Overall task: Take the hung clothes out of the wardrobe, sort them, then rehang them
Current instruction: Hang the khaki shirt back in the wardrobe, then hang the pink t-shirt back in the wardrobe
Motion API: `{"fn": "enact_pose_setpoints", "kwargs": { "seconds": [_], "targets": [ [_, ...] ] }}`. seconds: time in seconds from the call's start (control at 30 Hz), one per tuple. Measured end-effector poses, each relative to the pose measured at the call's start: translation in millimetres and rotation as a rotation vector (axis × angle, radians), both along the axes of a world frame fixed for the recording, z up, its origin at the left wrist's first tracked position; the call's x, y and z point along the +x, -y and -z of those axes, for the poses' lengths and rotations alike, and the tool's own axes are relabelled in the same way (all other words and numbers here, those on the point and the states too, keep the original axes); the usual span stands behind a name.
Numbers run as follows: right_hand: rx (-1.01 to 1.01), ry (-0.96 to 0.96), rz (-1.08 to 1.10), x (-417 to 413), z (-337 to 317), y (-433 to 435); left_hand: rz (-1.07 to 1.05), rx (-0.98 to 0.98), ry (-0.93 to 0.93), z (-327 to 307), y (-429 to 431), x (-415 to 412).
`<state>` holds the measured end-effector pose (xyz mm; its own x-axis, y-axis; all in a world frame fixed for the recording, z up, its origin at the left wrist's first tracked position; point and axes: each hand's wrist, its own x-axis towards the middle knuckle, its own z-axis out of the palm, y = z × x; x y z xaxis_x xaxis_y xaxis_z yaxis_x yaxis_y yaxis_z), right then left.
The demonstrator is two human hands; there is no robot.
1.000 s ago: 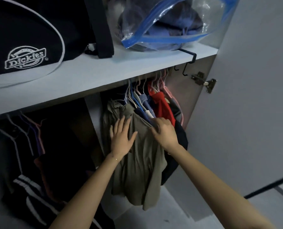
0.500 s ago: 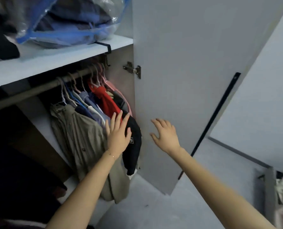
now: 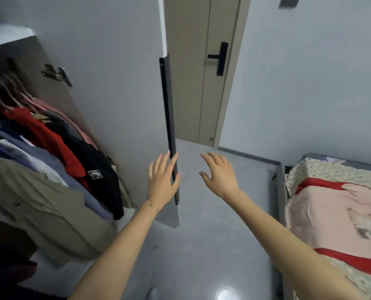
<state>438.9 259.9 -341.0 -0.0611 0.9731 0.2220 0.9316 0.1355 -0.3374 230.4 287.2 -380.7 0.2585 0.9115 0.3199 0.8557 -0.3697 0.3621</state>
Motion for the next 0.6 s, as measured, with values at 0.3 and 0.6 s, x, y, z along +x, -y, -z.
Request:
{"fn": "enact_pose_setpoints", "kwargs": {
  "seconds": [0.3,0.6],
  "targets": [
    [-0.065,-0.011,0.310,151,21,48,0.302,-0.062,-0.028,14,-17,162],
    [-0.172,-0.011,0.606,283,42,51,0.554,-0.133,-0.067,37,-67,324]
  ]
}}
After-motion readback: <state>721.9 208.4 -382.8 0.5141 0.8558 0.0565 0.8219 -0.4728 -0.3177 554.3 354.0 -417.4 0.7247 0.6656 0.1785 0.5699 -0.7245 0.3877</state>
